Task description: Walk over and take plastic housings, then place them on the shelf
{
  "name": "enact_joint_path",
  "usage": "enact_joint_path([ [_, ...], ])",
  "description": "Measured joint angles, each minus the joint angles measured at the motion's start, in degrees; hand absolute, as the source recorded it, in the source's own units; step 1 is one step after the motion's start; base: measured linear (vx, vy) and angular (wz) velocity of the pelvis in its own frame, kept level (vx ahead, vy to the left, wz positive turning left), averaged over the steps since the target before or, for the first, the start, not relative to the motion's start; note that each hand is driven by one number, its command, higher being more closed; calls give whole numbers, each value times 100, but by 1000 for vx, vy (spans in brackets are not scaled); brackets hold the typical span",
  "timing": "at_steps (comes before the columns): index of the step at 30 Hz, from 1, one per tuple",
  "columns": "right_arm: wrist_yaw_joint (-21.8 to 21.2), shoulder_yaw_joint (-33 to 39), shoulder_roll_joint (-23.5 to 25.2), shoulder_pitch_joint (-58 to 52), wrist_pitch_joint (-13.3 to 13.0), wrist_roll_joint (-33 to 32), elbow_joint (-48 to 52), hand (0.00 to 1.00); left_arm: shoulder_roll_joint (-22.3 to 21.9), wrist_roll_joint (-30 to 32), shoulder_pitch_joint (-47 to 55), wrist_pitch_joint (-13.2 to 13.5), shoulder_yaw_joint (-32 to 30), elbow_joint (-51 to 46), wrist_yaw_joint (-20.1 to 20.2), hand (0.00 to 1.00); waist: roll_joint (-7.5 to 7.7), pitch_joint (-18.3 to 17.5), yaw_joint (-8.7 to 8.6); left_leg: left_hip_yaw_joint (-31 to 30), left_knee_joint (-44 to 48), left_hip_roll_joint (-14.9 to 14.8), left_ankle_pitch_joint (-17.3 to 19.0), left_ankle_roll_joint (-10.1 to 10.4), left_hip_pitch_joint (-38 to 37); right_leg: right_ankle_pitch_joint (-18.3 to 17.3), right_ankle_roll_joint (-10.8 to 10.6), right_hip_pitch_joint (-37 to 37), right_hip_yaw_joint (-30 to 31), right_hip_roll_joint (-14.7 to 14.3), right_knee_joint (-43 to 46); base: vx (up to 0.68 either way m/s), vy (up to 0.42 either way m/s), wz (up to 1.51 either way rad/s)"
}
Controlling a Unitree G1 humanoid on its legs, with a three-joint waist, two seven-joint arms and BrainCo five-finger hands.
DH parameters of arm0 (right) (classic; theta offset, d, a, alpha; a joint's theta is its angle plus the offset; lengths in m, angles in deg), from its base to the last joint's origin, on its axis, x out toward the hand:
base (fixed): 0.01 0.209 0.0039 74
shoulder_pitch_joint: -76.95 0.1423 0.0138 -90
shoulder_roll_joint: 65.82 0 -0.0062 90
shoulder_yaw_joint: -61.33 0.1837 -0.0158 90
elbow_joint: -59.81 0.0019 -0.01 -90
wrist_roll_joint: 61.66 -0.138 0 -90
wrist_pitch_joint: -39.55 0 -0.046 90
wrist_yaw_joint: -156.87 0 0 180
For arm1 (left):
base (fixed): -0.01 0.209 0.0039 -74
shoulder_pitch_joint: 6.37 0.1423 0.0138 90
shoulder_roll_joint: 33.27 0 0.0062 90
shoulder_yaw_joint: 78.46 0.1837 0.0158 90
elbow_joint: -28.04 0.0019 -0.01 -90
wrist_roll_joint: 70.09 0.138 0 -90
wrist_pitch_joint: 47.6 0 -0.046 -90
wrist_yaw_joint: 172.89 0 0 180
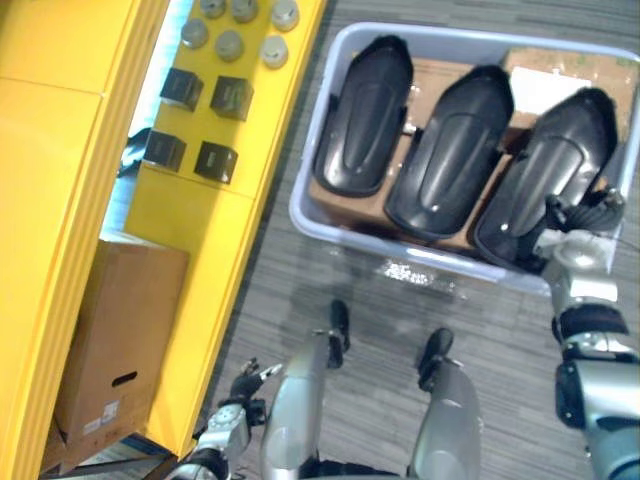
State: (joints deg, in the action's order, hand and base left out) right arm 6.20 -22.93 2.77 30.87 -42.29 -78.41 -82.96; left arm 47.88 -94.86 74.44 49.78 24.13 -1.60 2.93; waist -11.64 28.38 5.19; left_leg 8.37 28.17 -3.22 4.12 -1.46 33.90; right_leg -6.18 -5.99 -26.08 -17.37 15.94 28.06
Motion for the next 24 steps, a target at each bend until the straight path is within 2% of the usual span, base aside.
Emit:
enact_joint_path([
  [5, 212, -12, -13, 26, 362, 82, -176, 100, -6, 5, 5, -33, 19, 104, 5, 0, 22, -186, 47, -60, -69, 9, -51, 36, -14, -61, 17, 3, -60, -1, 58, 18, -35, 7],
  [9, 207, -21, 19, 16, 495, 248, -461, 100, 45, 6, 6, -31, 127, 131, 38, 0, 80, -324, 58, -156, -65, 17, -80, 78, -21, -137, 52, 33, -137, 2, 160, 29, -42, 10],
  [14, 194, -23, 82, -35, 509, 511, -536, 100, 76, 8, 15, -43, 128, 35, 48, 0, 110, -333, 58, -185, -59, -3, -88, 98, -190, -206, 63, 201, -160, -4, 202, -15, -22, 3],
  [19, 328, -50, 153, -149, 393, 821, -614, 100, 97, 11, 42, -89, 113, -125, 48, 0, 170, -347, 54, -222, -31, -53, -82, 101, -210, -214, 48, 285, -167, -77, 133, -28, -3, 0],
  [21, 366, -77, 186, -228, 401, 911, -547, 100, 115, 11, 45, -97, 104, -178, 48, 0, 217, -316, 49, -212, -27, -77, -67, 99, -297, -198, 27, 396, -168, -106, 71, 0, 11, -5],
  [24, 473, -71, 279, -413, 438, 1231, -48, 100, 162, 9, 210, -76, -40, -417, 47, 0, 368, -298, 19, -160, -75, -102, -37, 100, -456, -174, 11, 553, -144, -140, -41, 17, 5, -9],
])
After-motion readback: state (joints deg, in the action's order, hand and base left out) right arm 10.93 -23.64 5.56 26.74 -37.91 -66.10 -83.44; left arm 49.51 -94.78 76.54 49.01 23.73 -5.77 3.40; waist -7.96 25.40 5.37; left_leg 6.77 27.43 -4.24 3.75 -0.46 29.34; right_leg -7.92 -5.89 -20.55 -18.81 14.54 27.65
